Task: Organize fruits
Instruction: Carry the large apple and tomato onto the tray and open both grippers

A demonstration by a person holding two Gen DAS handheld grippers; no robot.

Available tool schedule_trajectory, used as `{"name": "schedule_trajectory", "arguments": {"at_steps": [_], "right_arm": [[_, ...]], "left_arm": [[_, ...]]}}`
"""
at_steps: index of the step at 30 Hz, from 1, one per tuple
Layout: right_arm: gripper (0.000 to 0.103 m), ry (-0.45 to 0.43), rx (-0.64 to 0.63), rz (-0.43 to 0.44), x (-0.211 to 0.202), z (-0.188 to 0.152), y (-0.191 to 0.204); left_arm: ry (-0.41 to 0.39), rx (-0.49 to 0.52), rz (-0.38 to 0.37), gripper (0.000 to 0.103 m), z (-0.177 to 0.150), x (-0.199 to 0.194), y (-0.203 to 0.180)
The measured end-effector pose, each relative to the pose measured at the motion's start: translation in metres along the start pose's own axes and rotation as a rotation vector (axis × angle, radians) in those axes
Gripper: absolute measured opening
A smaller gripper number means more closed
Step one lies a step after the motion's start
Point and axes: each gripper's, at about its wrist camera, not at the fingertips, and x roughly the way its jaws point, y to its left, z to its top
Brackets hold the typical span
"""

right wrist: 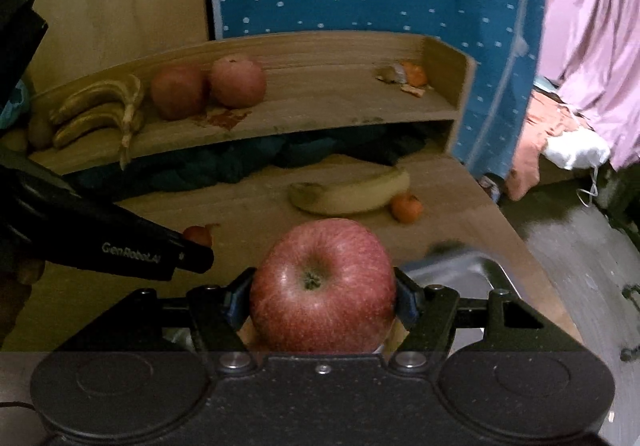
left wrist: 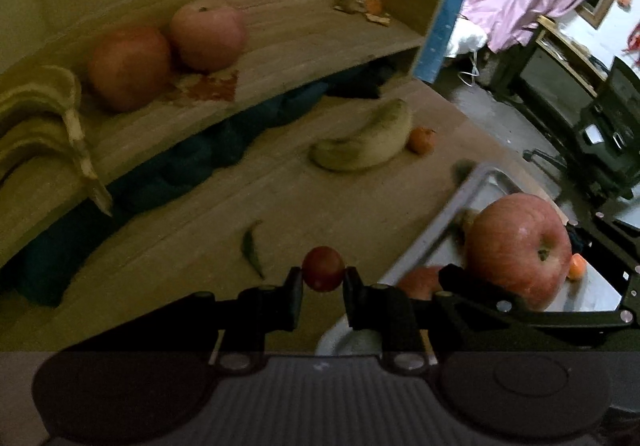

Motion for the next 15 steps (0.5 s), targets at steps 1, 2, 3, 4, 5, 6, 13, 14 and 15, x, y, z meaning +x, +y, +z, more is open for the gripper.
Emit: {"name": "schedule_trajectory", "arguments": {"at_steps": [1, 2, 3, 4, 5, 6, 13, 14, 15], "right_arm": [[0.07, 0.002, 0.008, -0.009, -0.004, -0.004, 0.0], [0.07, 0.003, 0.017, -0.018, -0.009, -0.008, -0.001], [0.07, 0.004, 0.026, -0.026, -0.012, -0.011, -0.001], [0.07, 0.005, 0.035, -0.034, -0.016, -0.015, -0.002], [0.07, 0.006, 0.043, -0.042, -0.019, -0.018, -0.003], [0.07, 0.007, 0.052, -0.049, -0.022, -0.021, -0.003], [0.07, 0.022, 0.102, -0.09, -0.036, -0.047, -0.003], [0.07, 0.025, 0.108, -0.093, -0.038, -0.05, -0.003], [0.07, 0.028, 0.114, -0.097, -0.039, -0.053, -0.002]], "left_arm": [[0.002, 0.007, -0.007, 0.024, -0.003, -0.001, -0.002], [0.005, 0.014, -0.013, 0.024, -0.006, -0.002, -0.004], [0.008, 0.02, -0.018, 0.024, -0.008, -0.003, -0.006], [0.011, 0.027, -0.023, 0.024, -0.011, -0.004, -0.008], [0.014, 0.036, -0.028, 0.024, -0.013, -0.005, -0.011], [0.018, 0.044, -0.034, 0.024, -0.016, -0.005, -0.013], [0.051, 0.101, -0.067, 0.024, -0.036, -0.01, -0.026], [0.055, 0.108, -0.07, 0.024, -0.039, -0.011, -0.027], [0.059, 0.115, -0.072, 0.024, -0.041, -0.012, -0.028]]}}
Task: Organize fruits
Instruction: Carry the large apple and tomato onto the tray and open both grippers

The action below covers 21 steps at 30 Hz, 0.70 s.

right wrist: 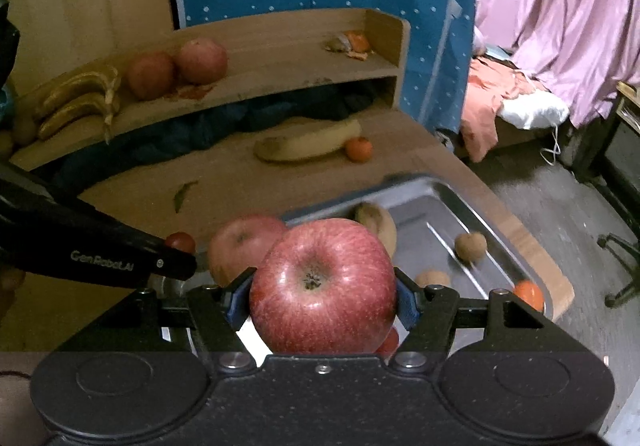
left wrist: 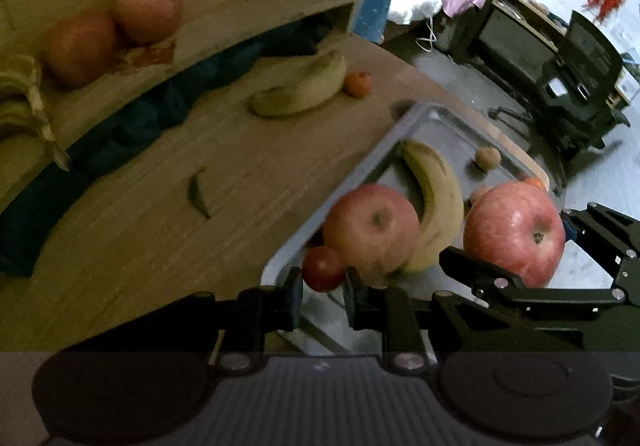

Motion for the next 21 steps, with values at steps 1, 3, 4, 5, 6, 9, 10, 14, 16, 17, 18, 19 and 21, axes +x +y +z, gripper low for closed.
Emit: {"name": "schedule_trajectory", "arguments": {"at_steps": [1, 3, 4, 5, 6, 9, 10, 14, 16, 17, 18, 19, 21], "right_arm": [[0.07, 0.003, 0.005, -0.003, -0.002, -0.004, 0.0], [0.07, 0.007, 0.015, -0.01, -0.005, -0.01, 0.0], [0.07, 0.009, 0.02, -0.012, -0.007, -0.012, 0.0], [0.07, 0.011, 0.025, -0.015, -0.009, -0.015, 0.001], [0.07, 0.013, 0.031, -0.019, -0.01, -0.017, 0.001], [0.07, 0.019, 0.05, -0.032, -0.015, -0.025, 0.001], [0.07, 0.021, 0.056, -0.037, -0.016, -0.027, 0.0], [0.07, 0.03, 0.08, -0.057, -0.02, -0.035, -0.002], [0.07, 0.037, 0.092, -0.065, -0.021, -0.039, -0.004], [0.07, 0.041, 0.097, -0.068, -0.02, -0.041, -0.005], [0.07, 0.043, 0.101, -0.07, -0.02, -0.042, -0.005], [0.07, 0.046, 0.105, -0.072, -0.02, -0.044, -0.006], [0.07, 0.051, 0.11, -0.073, -0.019, -0.046, -0.007]], "left_arm": [[0.003, 0.006, -0.003, 0.024, -0.002, -0.001, -0.001], [0.007, 0.018, -0.007, 0.024, -0.005, -0.002, -0.003], [0.01, 0.024, -0.01, 0.024, -0.007, -0.002, -0.004], [0.012, 0.03, -0.013, 0.024, -0.008, -0.003, -0.005], [0.014, 0.035, -0.015, 0.024, -0.01, -0.003, -0.006], [0.021, 0.052, -0.025, 0.024, -0.014, -0.003, -0.011], [0.024, 0.059, -0.029, 0.024, -0.015, -0.004, -0.013], [0.032, 0.085, -0.043, 0.024, -0.018, -0.002, -0.019], [0.038, 0.096, -0.049, 0.024, -0.019, -0.001, -0.022], [0.041, 0.099, -0.05, 0.024, -0.02, 0.0, -0.023], [0.046, 0.102, -0.051, 0.024, -0.02, 0.001, -0.024], [0.05, 0.104, -0.052, 0.024, -0.021, 0.002, -0.025], [0.057, 0.107, -0.053, 0.024, -0.021, 0.005, -0.026]]}}
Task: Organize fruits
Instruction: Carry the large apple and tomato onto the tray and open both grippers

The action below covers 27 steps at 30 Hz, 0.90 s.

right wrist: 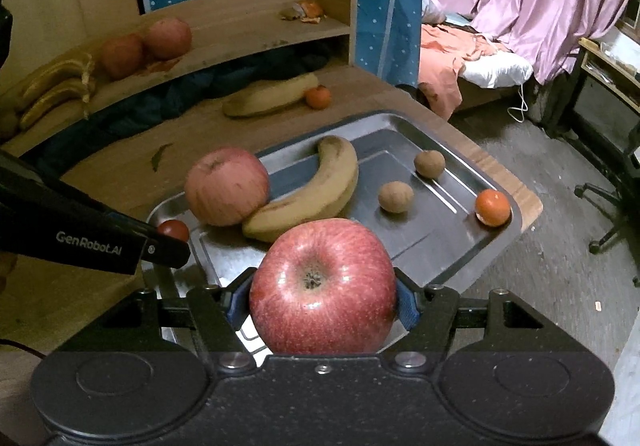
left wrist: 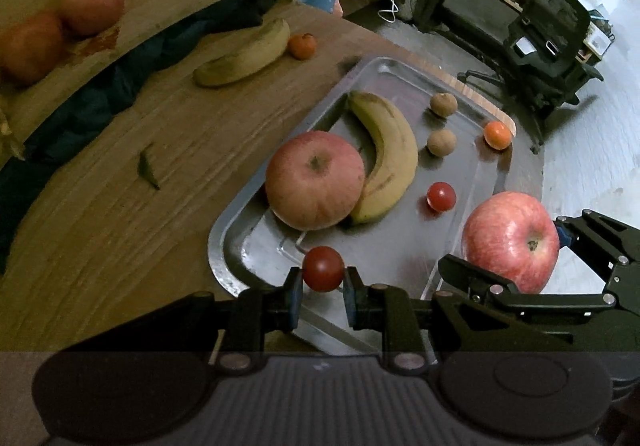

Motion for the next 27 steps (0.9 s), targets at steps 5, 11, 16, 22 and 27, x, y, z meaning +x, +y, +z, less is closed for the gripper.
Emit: {"name": "schedule_trajectory", "arguments": {"at_steps": [5, 11, 16, 22, 27], "right_arm": [[0.07, 0.013, 0.002, 0.002, 0.004, -0.004, 0.0], [0.07, 0.013, -0.004, 0.01, 0.009, -0.006, 0.003], [0.07, 0.02, 0.005, 0.013, 0.013, -0.007, 0.004], [0.07, 0.019, 0.002, 0.014, 0.017, -0.008, 0.004], [0.07, 0.032, -0.005, 0.019, 0.021, -0.01, 0.006]], "left_arm": [[0.006, -0.002, 0.011, 0.024, 0.002, 0.005, 0.002], [0.024, 0.013, 0.02, 0.024, 0.004, 0.012, 0.001], [0.037, 0.032, 0.027, 0.024, 0.004, 0.015, 0.0], [0.04, 0.051, 0.04, 0.024, 0.005, 0.017, -0.001], [0.048, 0.055, 0.052, 0.024, 0.005, 0.021, -0.002]]}}
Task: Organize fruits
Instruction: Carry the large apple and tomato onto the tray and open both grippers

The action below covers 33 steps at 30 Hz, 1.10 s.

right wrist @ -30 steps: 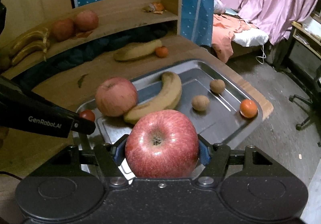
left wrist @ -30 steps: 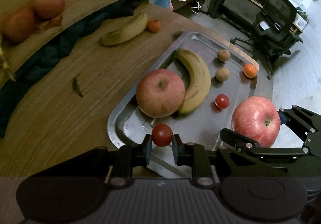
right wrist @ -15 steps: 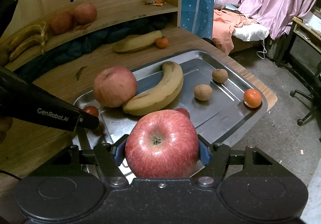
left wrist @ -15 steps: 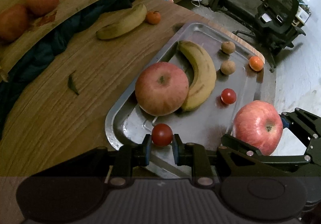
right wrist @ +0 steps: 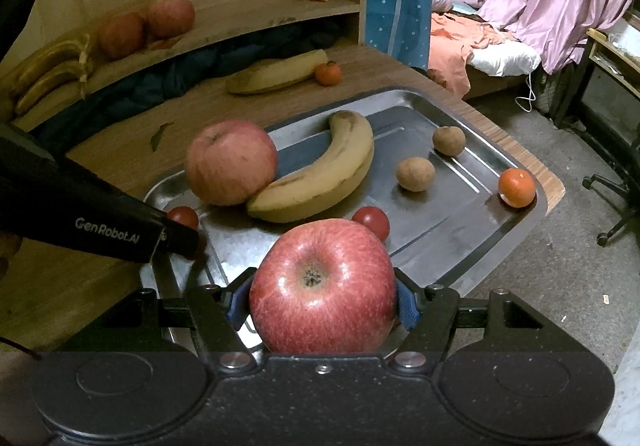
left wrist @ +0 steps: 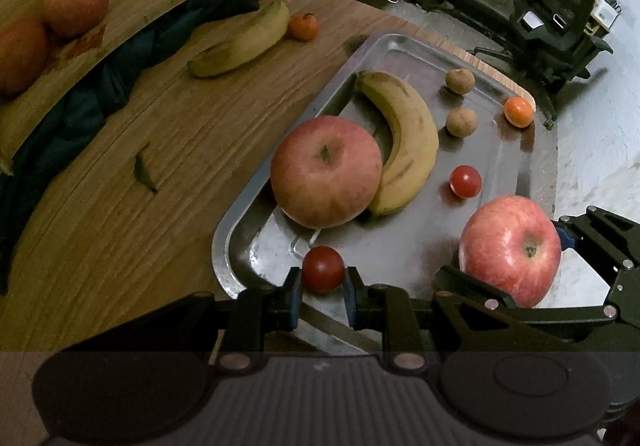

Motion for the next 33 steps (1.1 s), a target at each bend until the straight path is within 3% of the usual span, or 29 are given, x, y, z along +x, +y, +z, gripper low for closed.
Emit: {"name": "schedule_trajectory", "arguments": {"at_steps": [16, 19, 21, 25, 29, 33], "right_arm": [[0.07, -0.001, -0.009, 0.01, 0.002, 0.0, 0.0], [0.075, 0.001, -0.008, 0.01, -0.002, -0.001, 0.001], [0.078, -0.006, -0.008, 0.008, -0.006, 0.0, 0.001], [0.085, -0.024, -0.011, 0.002, -0.018, 0.0, 0.002], [0.091, -0.034, -0.013, 0.002, -0.029, -0.002, 0.006], [0.1, -0.038, -0.008, 0.01, -0.041, -0.006, 0.01]], "left_arm": [[0.002, -0.005, 0.022, 0.027, -0.002, 0.0, 0.0], [-0.009, -0.01, 0.028, 0.038, -0.002, -0.005, 0.0], [-0.019, -0.014, 0.036, 0.059, -0.003, -0.01, 0.001], [-0.041, -0.043, 0.045, 0.066, -0.005, -0.022, 0.008], [-0.072, -0.074, 0.057, 0.084, -0.01, -0.035, 0.016], [-0.089, -0.105, 0.085, 0.093, -0.017, -0.048, 0.026]]}}
